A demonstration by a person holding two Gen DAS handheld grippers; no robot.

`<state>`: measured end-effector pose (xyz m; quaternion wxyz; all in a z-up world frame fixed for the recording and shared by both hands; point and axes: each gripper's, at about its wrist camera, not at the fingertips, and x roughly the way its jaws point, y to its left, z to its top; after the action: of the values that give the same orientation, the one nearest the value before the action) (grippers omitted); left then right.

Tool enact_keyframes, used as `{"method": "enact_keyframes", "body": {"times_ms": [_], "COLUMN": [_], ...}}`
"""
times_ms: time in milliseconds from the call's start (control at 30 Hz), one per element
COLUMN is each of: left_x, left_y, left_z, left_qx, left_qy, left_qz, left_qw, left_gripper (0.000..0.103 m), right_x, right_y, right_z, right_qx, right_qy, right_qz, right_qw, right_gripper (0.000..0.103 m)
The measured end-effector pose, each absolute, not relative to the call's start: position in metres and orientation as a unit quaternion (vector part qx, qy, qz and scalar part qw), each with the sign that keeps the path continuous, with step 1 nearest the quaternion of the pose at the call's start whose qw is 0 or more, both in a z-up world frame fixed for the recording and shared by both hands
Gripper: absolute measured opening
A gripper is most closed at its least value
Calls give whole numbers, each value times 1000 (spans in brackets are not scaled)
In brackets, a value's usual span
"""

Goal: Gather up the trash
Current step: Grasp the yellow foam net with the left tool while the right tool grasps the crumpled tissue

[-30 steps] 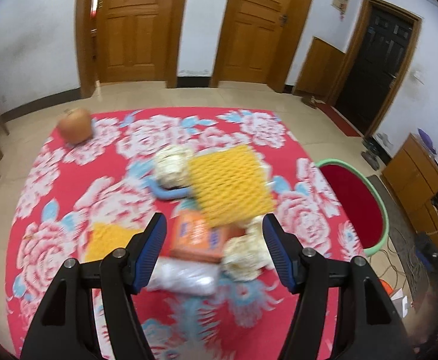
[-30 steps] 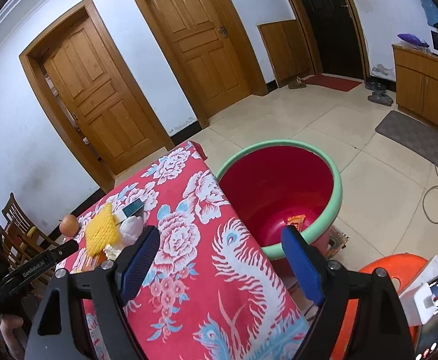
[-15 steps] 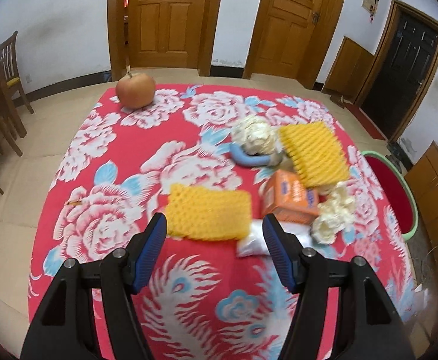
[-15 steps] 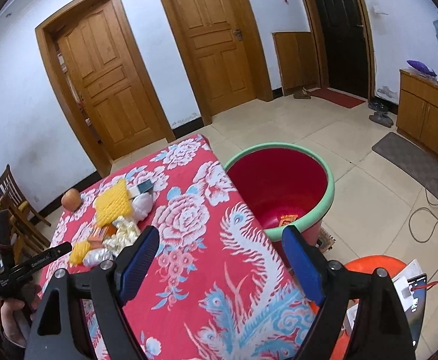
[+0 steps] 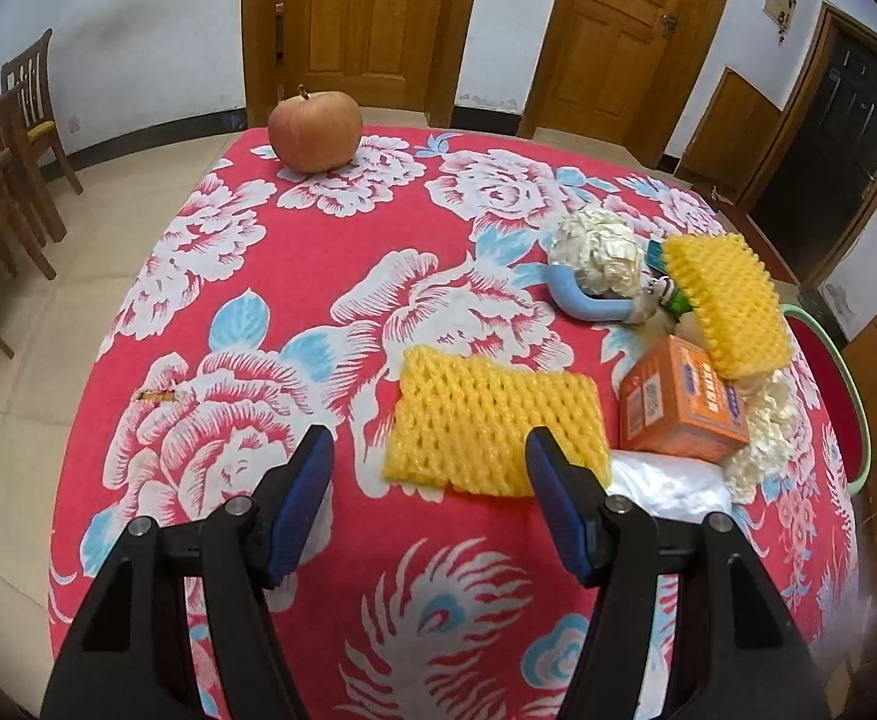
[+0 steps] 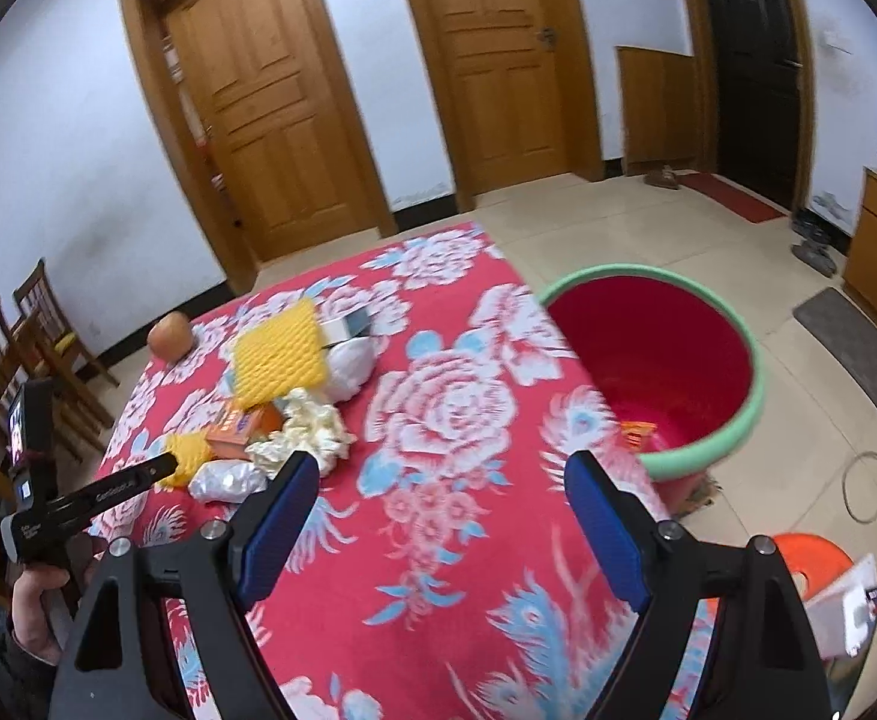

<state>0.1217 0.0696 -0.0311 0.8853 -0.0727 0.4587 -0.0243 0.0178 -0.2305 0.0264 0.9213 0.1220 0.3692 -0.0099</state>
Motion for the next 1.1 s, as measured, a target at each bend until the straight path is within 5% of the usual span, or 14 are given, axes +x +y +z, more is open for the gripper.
{"method": "enact_keyframes", "body": {"times_ms": [400, 600, 800, 867, 1100], "left_x": [128, 130, 131, 130, 127], "left_y": [64, 60, 58, 57, 45], "left_z": [-43, -45, -45, -44, -39], "left_qx": [-75, -64, -66, -70, -71], "left_qy": [466, 464, 463, 459, 453], "left_qz": [-33, -30, -32, -37, -70], "left_qw": [881, 883, 883, 885, 886], "left_gripper": [66, 70, 71, 61, 19], "right_x": [79, 98, 111, 113, 114], "right_y": [-185, -169, -166, -166, -166], "right_z": [-8, -26, -45, -50, -53], "right_qx": [102, 100, 116, 125, 144], "right_qy": [415, 431, 452, 457, 453], "right_qz": [60, 82, 93, 102, 115], "right_qw": [902, 893, 880, 875, 873], "right_gripper": [84, 75, 56, 47, 46]}}
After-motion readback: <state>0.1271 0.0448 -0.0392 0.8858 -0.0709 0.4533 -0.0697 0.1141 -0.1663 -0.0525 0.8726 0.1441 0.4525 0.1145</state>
